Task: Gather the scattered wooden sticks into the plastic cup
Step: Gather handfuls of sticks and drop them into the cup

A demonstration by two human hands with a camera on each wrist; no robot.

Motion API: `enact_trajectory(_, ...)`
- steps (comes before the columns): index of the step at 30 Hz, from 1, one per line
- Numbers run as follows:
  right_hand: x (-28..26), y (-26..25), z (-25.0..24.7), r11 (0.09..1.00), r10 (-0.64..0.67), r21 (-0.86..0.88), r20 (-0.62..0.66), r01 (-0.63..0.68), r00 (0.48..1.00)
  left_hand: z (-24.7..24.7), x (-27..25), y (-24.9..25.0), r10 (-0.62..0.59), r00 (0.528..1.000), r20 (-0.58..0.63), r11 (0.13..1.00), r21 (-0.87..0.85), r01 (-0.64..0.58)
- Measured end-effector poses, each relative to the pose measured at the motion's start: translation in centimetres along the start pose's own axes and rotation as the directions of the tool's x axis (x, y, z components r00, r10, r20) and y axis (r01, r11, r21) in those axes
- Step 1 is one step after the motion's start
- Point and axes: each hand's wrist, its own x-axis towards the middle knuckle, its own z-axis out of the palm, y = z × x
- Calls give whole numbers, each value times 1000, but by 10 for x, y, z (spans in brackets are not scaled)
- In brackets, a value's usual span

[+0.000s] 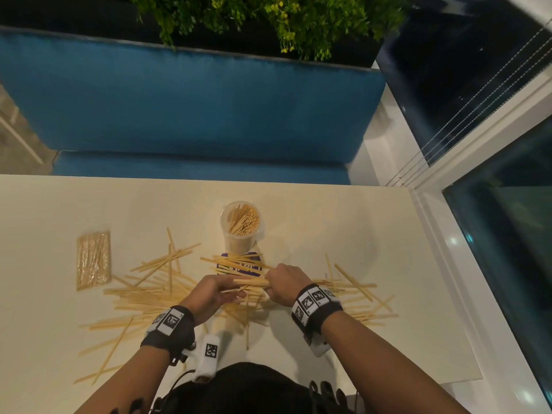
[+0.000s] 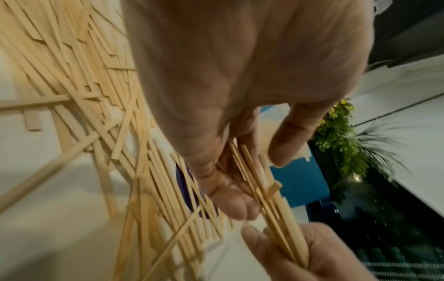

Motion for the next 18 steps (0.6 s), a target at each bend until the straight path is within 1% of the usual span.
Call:
enact_trajectory(1,0,0,1,1000,1,12,5,-1,1000,-2,-1,0,7,1000,18,1000,11,-7)
enact_trajectory(4,-3,1,0,1000,-14,-6,5,14,1000,-7,-1,-2,57,998,-5,983,176,-55)
enact_trajectory(8,-7,7,-1,998,-56,-42,-41,54,998,-17,-2,2,40,990,-135,986,166,-17)
enact_trajectory(10,-8,8,-2,998,-61,-29,-91,59,994,-24,-1,4,31,987,-159,978,207,2)
enact_trajectory(12,-9,7,-1,997,-73,-38,-143,68,987,-29,1,5,33,988,-149,962,273,9)
enact_trajectory(15,-6,7,6,989,-122,-103,-202,103,972,-28,0,12,-2,993,-114,934,356,43)
enact_trajectory(17,-3,8,9,979,-177,-144,-219,147,960,-22,-4,18,-37,996,-79,925,375,64)
enact_trajectory(18,-3,7,6,974,-194,-156,-198,164,961,-20,-5,20,-48,997,-68,924,375,70)
